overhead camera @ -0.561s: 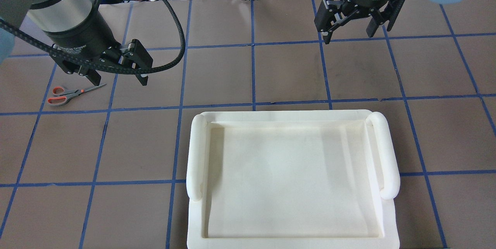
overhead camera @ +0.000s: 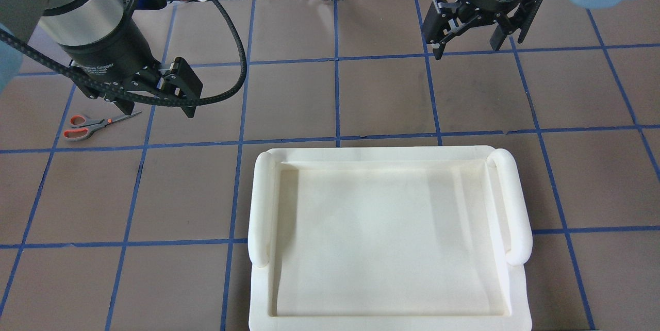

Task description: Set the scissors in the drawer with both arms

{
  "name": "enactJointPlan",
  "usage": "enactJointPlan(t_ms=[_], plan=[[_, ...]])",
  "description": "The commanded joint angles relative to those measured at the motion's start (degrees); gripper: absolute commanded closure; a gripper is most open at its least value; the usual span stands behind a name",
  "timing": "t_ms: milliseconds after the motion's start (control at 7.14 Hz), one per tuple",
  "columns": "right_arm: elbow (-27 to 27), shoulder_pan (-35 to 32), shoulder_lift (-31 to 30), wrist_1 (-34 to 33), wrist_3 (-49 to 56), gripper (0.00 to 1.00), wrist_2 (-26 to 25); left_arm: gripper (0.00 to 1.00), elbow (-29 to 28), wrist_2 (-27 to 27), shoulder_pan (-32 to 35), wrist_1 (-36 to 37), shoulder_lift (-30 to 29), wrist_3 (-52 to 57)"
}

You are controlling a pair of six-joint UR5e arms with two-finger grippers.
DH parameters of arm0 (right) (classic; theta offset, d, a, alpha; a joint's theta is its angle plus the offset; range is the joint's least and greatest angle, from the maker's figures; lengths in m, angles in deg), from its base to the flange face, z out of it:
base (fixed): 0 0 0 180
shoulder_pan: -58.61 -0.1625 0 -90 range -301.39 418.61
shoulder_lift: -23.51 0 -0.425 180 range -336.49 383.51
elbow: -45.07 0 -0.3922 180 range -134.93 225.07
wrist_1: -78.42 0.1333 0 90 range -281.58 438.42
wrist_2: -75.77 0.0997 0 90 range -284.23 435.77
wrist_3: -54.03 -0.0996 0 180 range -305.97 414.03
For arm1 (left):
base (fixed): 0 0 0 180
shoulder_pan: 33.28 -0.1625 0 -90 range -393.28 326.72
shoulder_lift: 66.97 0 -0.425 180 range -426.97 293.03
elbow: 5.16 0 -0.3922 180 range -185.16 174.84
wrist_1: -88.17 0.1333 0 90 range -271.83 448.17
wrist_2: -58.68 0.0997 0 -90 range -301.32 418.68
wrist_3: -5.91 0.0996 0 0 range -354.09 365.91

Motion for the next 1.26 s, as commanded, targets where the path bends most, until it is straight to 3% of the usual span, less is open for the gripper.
enactJointPlan(t_ms=[0, 280, 420, 561, 841, 1121], plan=[[-0.18, 0.31, 0.13, -2.25, -0.74, 0.00, 1.01, 0.00, 0.14, 3.36, -5.11, 0.10, -1.20, 14.61], [-0.44, 0.40, 0.91, -3.05, -4.32, 0.00, -0.11, 0.00, 2.67, -2.56, -18.02, 1.41, -4.54, 33.48], [-0.53, 0.31, 2.66, -6.54, -19.14, 0.00, -0.21, 0.00, 2.86, -2.43, -21.29, 6.46, -7.17, 43.49], [-0.62, 0.05, 3.55, -7.27, -27.30, 0.00, 0.23, 0.00, 2.95, -2.00, -22.28, 10.78, -9.19, 49.51], [-0.97, 0.05, 5.74, -7.45, -32.00, 0.00, 0.93, 0.00, 2.95, 0.10, -26.13, 14.65, -13.76, 59.51], [-1.15, -1.88, 7.68, -8.67, -54.44, 0.00, 0.14, 0.00, 2.95, 0.38, -27.82, 26.93, -20.60, 74.11]])
